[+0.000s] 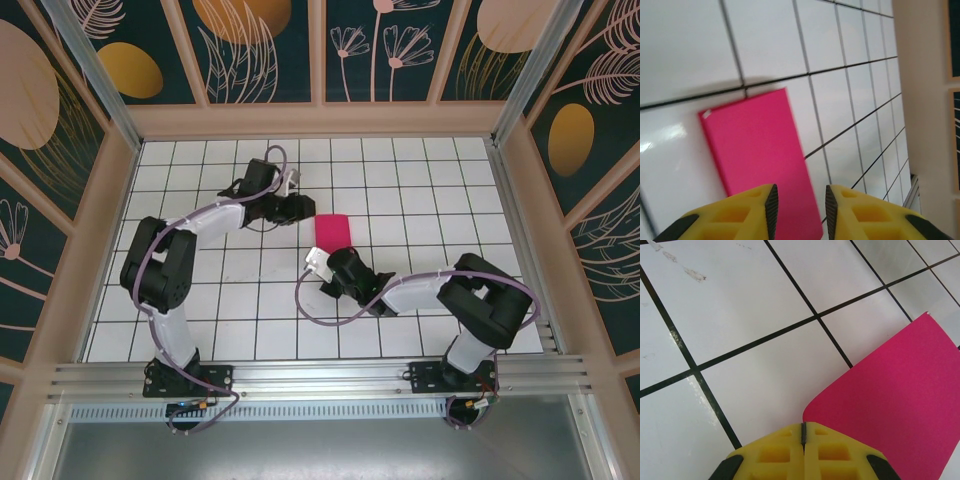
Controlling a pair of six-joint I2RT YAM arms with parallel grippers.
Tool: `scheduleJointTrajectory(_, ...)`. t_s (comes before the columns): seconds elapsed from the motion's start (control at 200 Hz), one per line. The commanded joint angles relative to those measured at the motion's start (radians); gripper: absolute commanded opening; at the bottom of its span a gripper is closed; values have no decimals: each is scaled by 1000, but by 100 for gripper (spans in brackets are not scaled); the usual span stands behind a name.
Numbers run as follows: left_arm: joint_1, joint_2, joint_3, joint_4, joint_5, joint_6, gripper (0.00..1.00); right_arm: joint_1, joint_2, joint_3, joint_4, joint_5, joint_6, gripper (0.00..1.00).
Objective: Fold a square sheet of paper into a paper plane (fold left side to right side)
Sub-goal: Third fold the triangle at the center of the table.
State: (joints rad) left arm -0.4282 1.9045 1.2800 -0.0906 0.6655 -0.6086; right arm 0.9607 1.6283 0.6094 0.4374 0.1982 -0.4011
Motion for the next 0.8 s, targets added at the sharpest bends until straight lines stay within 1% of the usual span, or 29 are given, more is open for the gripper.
scheduleJointTrajectory(0.0, -32, 113, 96, -32, 57, 43, 31, -7, -26, -8, -6, -28, 28, 0)
scheduleJointTrajectory(0.165, -65, 231, 211, -67, 62, 55, 30, -16, -18, -2, -6, -31, 36, 0)
scheduleJointTrajectory(0.425, -80, 329, 283, -125, 22, 84, 29, -26, -18, 13, -37, -51, 56, 0)
scheduleJointTrajectory(0.641, -85, 376, 296, -154, -7, 105, 27, -59, -38, 20, -68, -123, 110, 0)
scheduleJointTrajectory(0.741, -87, 388, 296, -165, -19, 117, 26, -107, -48, 13, -70, -179, 147, 0)
scheduleJointTrajectory(0.796, -89, 392, 295, -174, -31, 125, 26, -134, -55, 13, -72, -249, 170, 0)
